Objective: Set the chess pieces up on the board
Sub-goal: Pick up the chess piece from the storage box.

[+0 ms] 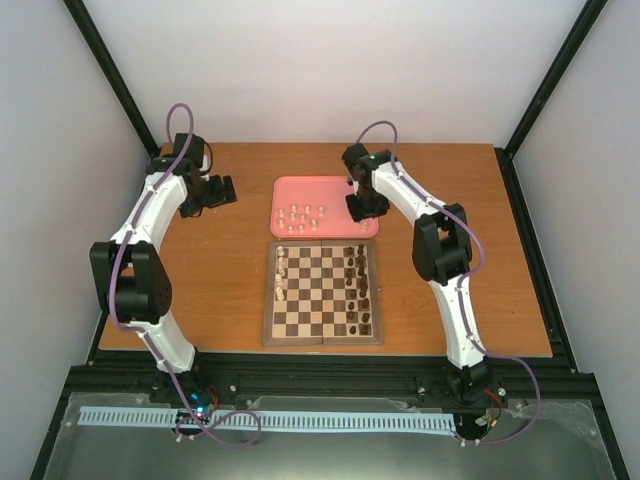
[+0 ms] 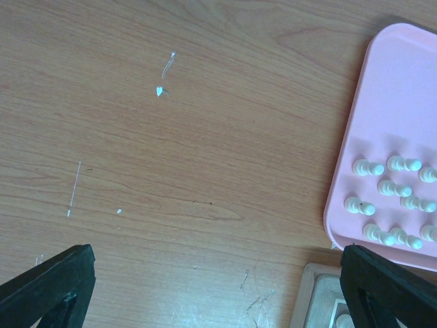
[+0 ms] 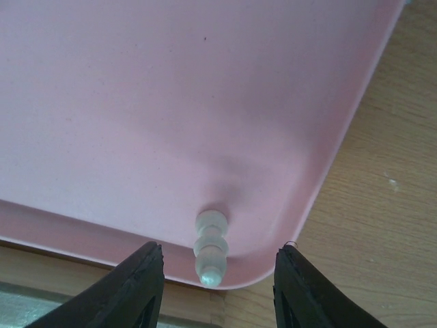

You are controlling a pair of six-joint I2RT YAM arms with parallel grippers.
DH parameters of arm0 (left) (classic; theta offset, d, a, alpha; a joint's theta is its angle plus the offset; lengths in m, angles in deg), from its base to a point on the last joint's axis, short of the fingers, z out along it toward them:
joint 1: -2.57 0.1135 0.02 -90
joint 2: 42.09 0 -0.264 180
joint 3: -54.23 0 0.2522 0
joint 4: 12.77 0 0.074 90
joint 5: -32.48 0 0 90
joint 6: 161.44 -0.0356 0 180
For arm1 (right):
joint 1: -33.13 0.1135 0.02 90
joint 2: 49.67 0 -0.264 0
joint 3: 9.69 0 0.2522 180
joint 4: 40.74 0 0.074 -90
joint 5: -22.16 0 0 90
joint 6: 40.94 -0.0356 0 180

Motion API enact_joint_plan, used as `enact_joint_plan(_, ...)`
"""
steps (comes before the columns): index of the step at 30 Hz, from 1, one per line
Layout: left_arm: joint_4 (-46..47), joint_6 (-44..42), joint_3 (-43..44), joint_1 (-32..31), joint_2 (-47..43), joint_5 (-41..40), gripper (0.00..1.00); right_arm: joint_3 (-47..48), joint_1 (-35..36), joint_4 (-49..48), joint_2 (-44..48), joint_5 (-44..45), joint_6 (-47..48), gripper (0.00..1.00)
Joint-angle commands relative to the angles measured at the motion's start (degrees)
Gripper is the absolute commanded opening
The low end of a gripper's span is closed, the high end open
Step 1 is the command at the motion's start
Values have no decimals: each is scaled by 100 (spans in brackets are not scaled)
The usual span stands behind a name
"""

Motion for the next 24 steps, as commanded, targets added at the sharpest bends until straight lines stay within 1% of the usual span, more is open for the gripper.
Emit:
enact_joint_plan(1,-94,3,239,-13,133,-18,100,79,6,53,-197,-143,106,45)
enact_joint_plan(4,-91,5,243,-12,157,-27,100,66,-2,29,-249,-136,127,44)
enact_joint_plan(6,-89,3,247,-6,170,-28,100,99,-7,20,-306,-123,128,41)
enact_joint_plan(7,-100,1,258,-14,184,-30,100,132,-11,26,-334,-118,128,38)
enact_joint_plan(11,-100,2,274,-8,214,-37,100,222,-53,68,-473,-104,135,37)
enact_joint_plan(17,-106,4,266,-10,241,-31,100,252,-90,139,-538,-145,146,31)
enact_joint_plan(20,-106,6,266,-9,254,-14,100,280,-91,155,-510,-104,116,21)
enact_joint_plan(24,-115,6,266,-7,216,-30,100,345,-91,228,-386,-31,93,11)
